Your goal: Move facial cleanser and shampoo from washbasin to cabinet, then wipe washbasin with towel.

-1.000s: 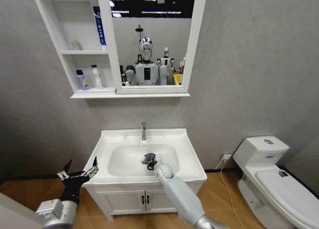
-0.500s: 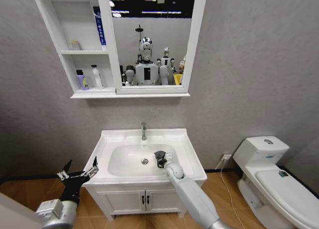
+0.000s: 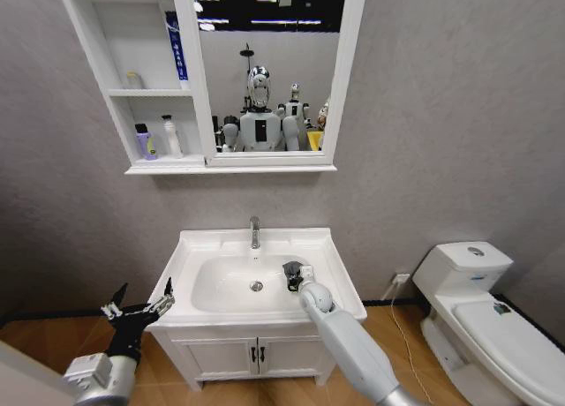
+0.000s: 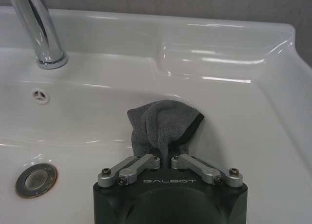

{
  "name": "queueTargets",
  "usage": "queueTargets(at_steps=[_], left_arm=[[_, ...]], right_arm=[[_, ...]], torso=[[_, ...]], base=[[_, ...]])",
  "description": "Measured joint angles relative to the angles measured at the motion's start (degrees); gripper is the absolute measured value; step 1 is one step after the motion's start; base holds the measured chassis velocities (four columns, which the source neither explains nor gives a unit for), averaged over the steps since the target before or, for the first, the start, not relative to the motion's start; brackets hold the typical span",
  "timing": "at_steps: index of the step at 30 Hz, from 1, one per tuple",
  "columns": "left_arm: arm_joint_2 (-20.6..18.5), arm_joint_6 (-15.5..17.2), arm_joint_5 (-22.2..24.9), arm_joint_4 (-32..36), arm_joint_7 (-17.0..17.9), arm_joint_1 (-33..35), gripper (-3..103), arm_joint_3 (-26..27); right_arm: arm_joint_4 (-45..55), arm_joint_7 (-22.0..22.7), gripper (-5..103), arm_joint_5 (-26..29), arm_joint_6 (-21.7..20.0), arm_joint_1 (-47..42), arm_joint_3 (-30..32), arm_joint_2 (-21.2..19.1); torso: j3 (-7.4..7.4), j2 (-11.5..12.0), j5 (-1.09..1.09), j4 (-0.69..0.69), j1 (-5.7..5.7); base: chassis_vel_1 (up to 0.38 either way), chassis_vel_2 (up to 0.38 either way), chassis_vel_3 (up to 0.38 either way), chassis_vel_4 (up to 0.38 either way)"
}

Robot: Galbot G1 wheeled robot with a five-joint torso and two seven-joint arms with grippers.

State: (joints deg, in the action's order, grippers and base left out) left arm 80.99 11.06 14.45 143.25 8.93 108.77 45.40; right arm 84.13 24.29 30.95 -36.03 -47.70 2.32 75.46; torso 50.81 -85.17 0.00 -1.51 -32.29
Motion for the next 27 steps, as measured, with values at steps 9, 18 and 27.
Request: queueTargets(at_steps=[9,18,27], left_arm=[[0.0,0.0,0.0,0.0,0.0,0.0,100,0.0],[0.0,0.0,0.0,0.0,0.0,0.0,100,0.0],[0.0,0.0,0.0,0.0,0.0,0.0,100,0.0]], right_arm=[[1.86,-5.42,5,-2.15,4.05,3.84,4.03,-3.25],[-5.3,-10.74,5,-1.84,7.38,9.12,5.93,-4.27],[-6.43,-8.8,9,-1.86,4.64,8.35,5.88,-3.62]], torso=[[0.0,0.0,0.0,0.0,0.0],[0.01,0.0,0.01,0.0,0.0],[0.01,0.0,0.0,0.0,0.0]], base=[[0.0,0.0,0.0,0.0],[0.0,0.0,0.0,0.0],[0.0,0.0,0.0,0.0]])
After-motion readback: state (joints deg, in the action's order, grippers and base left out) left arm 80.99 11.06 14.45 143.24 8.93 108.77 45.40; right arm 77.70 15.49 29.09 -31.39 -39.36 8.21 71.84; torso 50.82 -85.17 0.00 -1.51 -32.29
